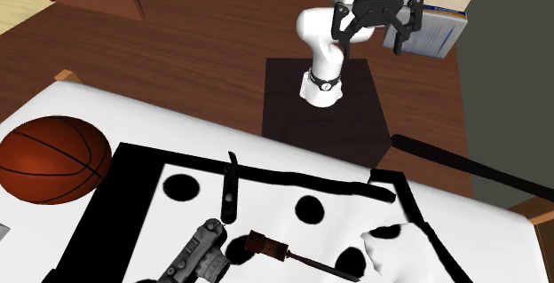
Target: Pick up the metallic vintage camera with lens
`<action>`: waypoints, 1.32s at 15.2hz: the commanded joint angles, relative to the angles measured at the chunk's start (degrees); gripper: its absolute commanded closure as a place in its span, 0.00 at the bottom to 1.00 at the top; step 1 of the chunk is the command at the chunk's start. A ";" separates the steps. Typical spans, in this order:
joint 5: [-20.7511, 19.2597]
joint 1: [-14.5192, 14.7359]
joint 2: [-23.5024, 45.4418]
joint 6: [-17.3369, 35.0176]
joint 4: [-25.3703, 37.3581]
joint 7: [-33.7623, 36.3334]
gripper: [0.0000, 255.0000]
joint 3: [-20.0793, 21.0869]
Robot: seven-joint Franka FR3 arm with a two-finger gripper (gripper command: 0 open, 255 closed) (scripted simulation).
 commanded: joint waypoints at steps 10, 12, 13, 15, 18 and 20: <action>-0.87 -1.45 12.92 9.62 0.74 -7.60 0.00 -7.71; -0.58 -1.60 16.30 11.50 1.62 -9.39 0.00 -9.44; -0.36 -1.65 18.05 12.39 2.15 -10.30 0.00 -10.31; 0.29 -1.71 21.68 14.05 3.42 -12.19 0.00 -12.03; 1.79 -1.82 27.42 16.20 5.82 -15.21 0.00 -14.53; 3.16 -1.93 31.44 17.37 7.75 -17.35 0.00 -16.12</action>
